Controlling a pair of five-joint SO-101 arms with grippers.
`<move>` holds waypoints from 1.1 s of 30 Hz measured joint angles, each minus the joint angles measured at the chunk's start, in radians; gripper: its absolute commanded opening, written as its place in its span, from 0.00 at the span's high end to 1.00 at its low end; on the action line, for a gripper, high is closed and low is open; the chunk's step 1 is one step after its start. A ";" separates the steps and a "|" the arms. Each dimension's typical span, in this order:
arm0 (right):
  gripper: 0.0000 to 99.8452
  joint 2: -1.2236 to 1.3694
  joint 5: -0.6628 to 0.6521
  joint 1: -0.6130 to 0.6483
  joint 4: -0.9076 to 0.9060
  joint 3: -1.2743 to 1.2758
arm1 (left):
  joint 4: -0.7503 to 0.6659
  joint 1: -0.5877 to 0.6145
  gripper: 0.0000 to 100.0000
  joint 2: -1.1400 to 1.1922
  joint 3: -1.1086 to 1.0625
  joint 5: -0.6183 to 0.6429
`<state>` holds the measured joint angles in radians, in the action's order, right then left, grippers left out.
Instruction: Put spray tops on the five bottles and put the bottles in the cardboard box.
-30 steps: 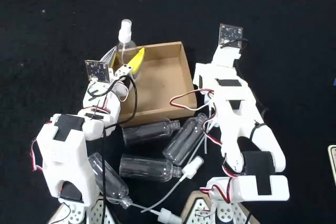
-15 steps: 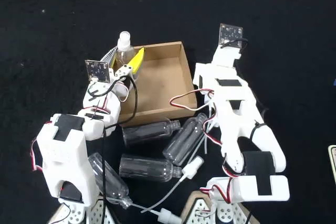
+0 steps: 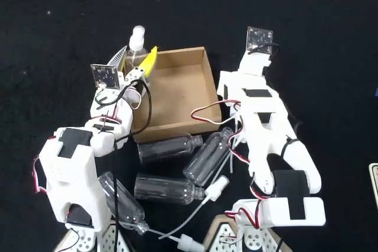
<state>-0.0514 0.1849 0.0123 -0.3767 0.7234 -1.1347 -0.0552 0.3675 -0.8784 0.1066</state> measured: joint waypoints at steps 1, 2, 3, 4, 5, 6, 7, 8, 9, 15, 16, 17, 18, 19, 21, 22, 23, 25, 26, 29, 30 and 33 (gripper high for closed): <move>0.87 0.000 0.000 0.000 0.000 0.000 | 0.000 0.000 0.73 0.000 0.000 0.000; 0.87 0.000 0.000 0.000 0.000 0.000 | 0.000 0.000 0.73 0.000 0.000 0.000; 0.87 0.000 0.000 0.000 0.000 0.000 | 0.000 0.000 0.73 0.000 0.000 0.000; 0.87 0.000 0.000 0.000 0.000 0.000 | 0.000 0.000 0.73 0.000 0.000 0.000; 0.87 0.000 0.000 0.000 0.000 0.000 | 0.000 0.000 0.73 0.000 0.000 0.000; 0.87 0.000 0.000 0.000 0.000 0.000 | 0.000 0.000 0.73 0.000 0.000 0.000; 0.87 0.000 0.000 0.000 0.000 0.000 | 0.000 0.000 0.73 0.000 0.000 0.000; 0.87 0.000 0.000 0.000 0.000 0.000 | 0.000 0.000 0.73 0.000 0.000 0.000; 0.87 0.000 0.000 0.000 0.000 0.000 | 0.000 0.000 0.73 0.000 0.000 0.000; 0.87 0.000 0.000 0.000 0.000 0.000 | 0.000 0.000 0.73 0.000 0.000 0.000; 0.87 0.000 0.000 0.000 0.000 0.000 | 0.000 0.000 0.73 0.000 0.000 0.000; 0.87 0.000 0.000 0.000 0.000 0.000 | 0.000 0.000 0.73 0.000 0.000 0.000; 0.87 0.000 0.000 0.000 0.000 0.000 | 0.000 0.000 0.73 0.000 0.000 0.000; 0.87 0.000 0.000 0.000 0.000 0.000 | 0.000 0.000 0.73 0.000 0.000 0.000; 0.87 0.000 0.000 0.000 0.000 0.000 | 0.000 0.000 0.72 0.000 0.000 0.000; 0.87 0.000 0.000 0.000 0.000 0.000 | 0.000 0.000 0.71 0.000 0.000 0.000; 0.87 0.000 0.000 0.000 0.000 0.000 | 0.000 0.000 0.68 0.000 0.000 0.000; 0.87 0.000 0.000 0.000 0.000 0.000 | 0.000 0.000 0.62 0.000 0.000 0.000; 0.87 0.000 0.000 0.000 0.000 0.000 | 0.000 0.000 0.61 0.000 0.000 0.000; 0.87 0.000 0.000 0.000 0.000 0.000 | 0.000 0.000 0.62 0.000 0.000 0.000; 0.87 0.000 0.000 0.000 0.000 0.000 | 0.000 0.000 0.63 0.000 0.000 0.000; 0.87 0.000 0.000 0.000 0.000 0.000 | 0.000 0.000 0.64 0.000 0.000 0.000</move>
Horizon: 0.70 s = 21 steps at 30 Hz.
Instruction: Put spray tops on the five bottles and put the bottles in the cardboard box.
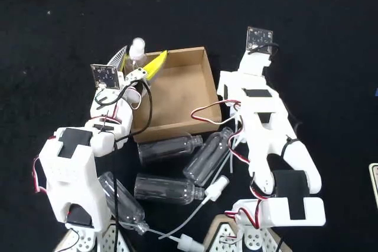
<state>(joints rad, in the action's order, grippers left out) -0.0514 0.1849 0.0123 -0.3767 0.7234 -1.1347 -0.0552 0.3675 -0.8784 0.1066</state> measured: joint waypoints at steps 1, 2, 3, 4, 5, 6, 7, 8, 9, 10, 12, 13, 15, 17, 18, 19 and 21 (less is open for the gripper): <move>0.87 0.000 0.000 0.000 0.000 0.000 | 0.000 0.000 0.64 0.000 0.000 0.000; 0.87 0.000 0.000 0.000 0.000 0.000 | 0.000 0.000 0.64 0.000 0.000 0.000; 0.87 0.000 0.000 0.000 0.000 0.000 | 0.000 0.000 0.64 0.000 0.000 0.000; 0.87 0.000 0.000 0.000 0.000 0.000 | 0.000 0.000 0.64 0.000 0.000 0.000; 0.87 0.000 0.000 0.000 0.000 0.000 | 0.000 0.000 0.64 0.000 0.000 0.000; 0.87 0.000 0.000 0.000 0.000 0.000 | 0.000 0.000 0.64 -0.008 -0.002 0.000; 0.87 0.000 0.000 0.000 0.000 0.000 | 0.000 -0.002 0.64 -0.023 -0.006 0.000; 0.87 0.000 0.000 0.000 0.000 0.000 | 0.000 -0.002 0.64 -0.048 -0.018 0.000; 0.87 0.000 0.000 0.000 0.000 0.000 | 0.000 -0.002 0.64 -0.077 -0.034 0.000; 0.87 0.000 0.000 0.000 0.000 0.000 | 0.000 -0.002 0.64 -0.107 -0.054 0.000; 0.87 0.000 0.000 0.000 0.000 0.000 | 0.000 -0.002 0.64 -0.180 -0.089 0.000; 0.87 0.000 0.000 0.000 0.000 0.000 | 0.011 -0.002 0.64 -0.216 -0.107 0.000; 0.87 0.000 0.000 0.000 0.000 0.000 | 0.083 0.000 0.64 -0.287 -0.141 0.000; 0.87 0.000 0.000 0.000 0.000 0.000 | 0.178 0.000 0.64 -0.348 -0.157 0.000; 0.87 0.000 0.000 0.000 0.000 0.000 | 0.236 0.000 0.64 -0.382 -0.161 0.000; 0.87 0.000 0.000 0.000 0.000 0.000 | 0.295 0.000 0.64 -0.413 -0.166 0.000; 0.87 0.000 0.000 0.000 0.000 0.000 | 0.407 0.000 0.64 -0.479 -0.169 0.000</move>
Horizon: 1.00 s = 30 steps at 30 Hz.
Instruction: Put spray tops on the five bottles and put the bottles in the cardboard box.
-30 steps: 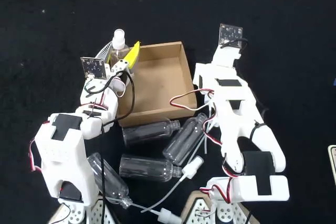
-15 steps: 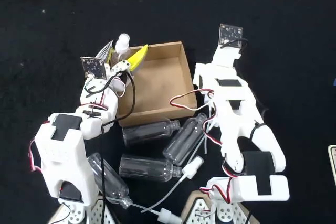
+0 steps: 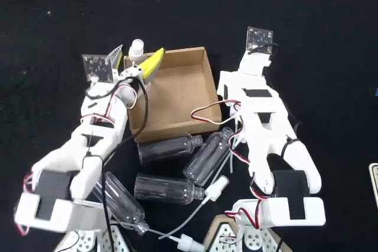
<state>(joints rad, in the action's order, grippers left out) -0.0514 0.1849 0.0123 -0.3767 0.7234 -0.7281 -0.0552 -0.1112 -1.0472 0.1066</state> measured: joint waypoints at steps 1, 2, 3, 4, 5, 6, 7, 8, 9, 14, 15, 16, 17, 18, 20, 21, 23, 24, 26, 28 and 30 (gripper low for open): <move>0.87 0.000 0.000 0.000 0.000 0.000 | 0.049 0.000 0.64 -0.034 0.000 0.000; 0.87 0.000 0.000 0.000 0.000 0.000 | 0.101 0.000 0.64 -0.071 0.000 0.000; 0.87 0.000 0.000 0.000 0.000 0.000 | 0.153 0.000 0.64 -0.103 0.000 0.000; 0.87 0.000 0.000 0.000 0.000 0.000 | 0.206 0.000 0.64 -0.135 0.000 0.000; 0.87 0.000 0.000 0.000 0.000 0.000 | 0.262 0.000 0.64 -0.167 0.000 0.000; 0.87 0.000 0.000 0.000 0.000 0.000 | 0.318 0.000 0.64 -0.199 0.000 0.000; 0.87 0.000 0.000 0.000 0.000 0.000 | 0.376 0.000 0.64 -0.230 0.000 0.000; 0.87 0.000 0.000 0.000 0.000 0.000 | 0.437 0.000 0.64 -0.261 0.000 0.000; 0.87 0.000 0.000 0.000 0.000 0.000 | 0.496 0.000 0.64 -0.290 0.000 0.000; 0.87 0.000 0.000 0.000 0.000 0.000 | 0.769 0.000 0.64 -0.411 0.000 0.000; 0.87 0.000 0.000 0.000 0.000 0.000 | 0.815 0.000 0.64 -0.431 0.000 0.000; 0.87 0.000 0.000 0.000 0.000 0.000 | 0.858 0.000 0.64 -0.451 0.000 0.000; 0.87 0.000 0.000 0.000 0.000 0.000 | 0.898 0.000 0.64 -0.468 0.000 0.000; 0.87 0.000 0.000 0.000 0.000 0.000 | 0.939 -0.005 0.64 -0.483 0.000 0.000; 0.87 0.000 0.000 0.000 0.000 0.000 | 1.025 -0.017 0.64 -0.516 0.000 0.000; 0.87 0.000 0.000 0.000 0.000 0.000 | 1.066 -0.021 0.64 -0.529 0.000 0.000; 0.87 0.000 0.000 0.000 0.000 0.000 | 1.134 -0.029 0.64 -0.551 0.000 0.000; 0.87 0.000 0.000 0.000 0.000 0.000 | 1.163 -0.032 0.64 -0.560 0.000 0.012; 0.87 0.000 0.000 0.000 0.000 0.000 | 1.206 -0.032 0.64 -0.572 0.000 0.061; 0.87 0.000 0.000 0.000 0.000 0.000 | 1.254 -0.032 0.64 -0.572 0.002 0.121; 0.87 0.000 0.000 0.000 0.000 0.000 | 1.309 -0.032 0.64 -0.572 0.023 0.175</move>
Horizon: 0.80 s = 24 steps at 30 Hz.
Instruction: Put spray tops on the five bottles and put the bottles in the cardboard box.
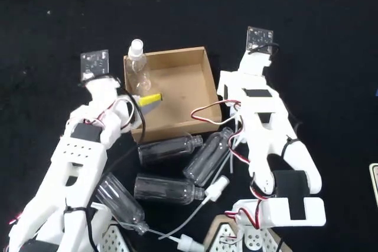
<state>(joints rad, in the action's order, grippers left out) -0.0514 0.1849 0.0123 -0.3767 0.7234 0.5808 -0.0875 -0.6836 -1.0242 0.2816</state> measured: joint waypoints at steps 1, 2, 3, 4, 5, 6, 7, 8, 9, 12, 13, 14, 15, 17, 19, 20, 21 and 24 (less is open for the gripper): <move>0.87 0.000 0.000 0.000 0.000 0.000 | 0.026 0.000 0.64 0.000 0.017 0.018; 0.87 0.000 0.000 0.000 0.000 0.000 | 0.057 0.000 0.64 0.000 0.034 0.031; 0.87 0.000 0.000 0.000 0.000 0.000 | 0.084 -0.002 0.64 0.000 0.049 0.037; 0.87 0.000 0.000 0.000 0.000 0.000 | 0.109 -0.006 0.64 0.000 0.063 0.040; 0.87 0.000 0.000 0.000 0.000 0.000 | 0.130 -0.008 0.64 0.000 0.075 0.043; 0.87 0.000 0.000 0.000 0.000 0.000 | 0.150 -0.008 0.64 0.000 0.083 0.043; 0.87 0.000 0.000 0.000 0.000 0.000 | 0.160 -0.008 0.64 0.000 0.087 0.043; 0.87 0.000 0.000 0.000 0.000 0.000 | 0.166 -0.008 0.64 0.000 0.087 0.043; 0.87 0.000 0.000 0.000 0.000 0.000 | 0.169 -0.008 0.64 0.000 0.087 0.043; 0.87 0.000 0.000 0.000 0.000 0.000 | 0.170 0.021 0.64 0.000 0.087 0.029; 0.87 0.000 0.000 0.000 0.000 0.000 | 0.170 0.035 0.64 0.000 0.087 0.014; 0.87 0.000 0.000 0.000 0.000 0.000 | 0.170 0.049 0.66 0.000 0.087 0.000; 0.87 0.000 0.000 0.000 0.000 0.000 | 0.170 0.061 0.69 0.000 0.087 -0.006; 0.87 0.000 0.000 0.000 0.000 0.000 | 0.176 0.072 0.78 0.000 0.087 -0.011; 0.87 0.000 0.000 0.000 0.000 0.000 | 0.176 0.068 0.86 0.000 0.086 -0.017; 0.87 0.000 0.000 0.000 0.000 0.000 | 0.176 0.068 0.88 0.000 0.086 -0.017; 0.87 0.000 0.000 0.000 0.000 0.000 | 0.176 0.069 0.88 0.000 0.086 -0.017; 0.87 0.000 0.000 0.000 0.000 0.000 | 0.176 0.071 0.83 0.000 0.086 -0.017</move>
<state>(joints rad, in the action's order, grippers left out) -0.0514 0.1849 0.0123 -0.3767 0.7234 0.7572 -0.0169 -0.6836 -0.9383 0.2647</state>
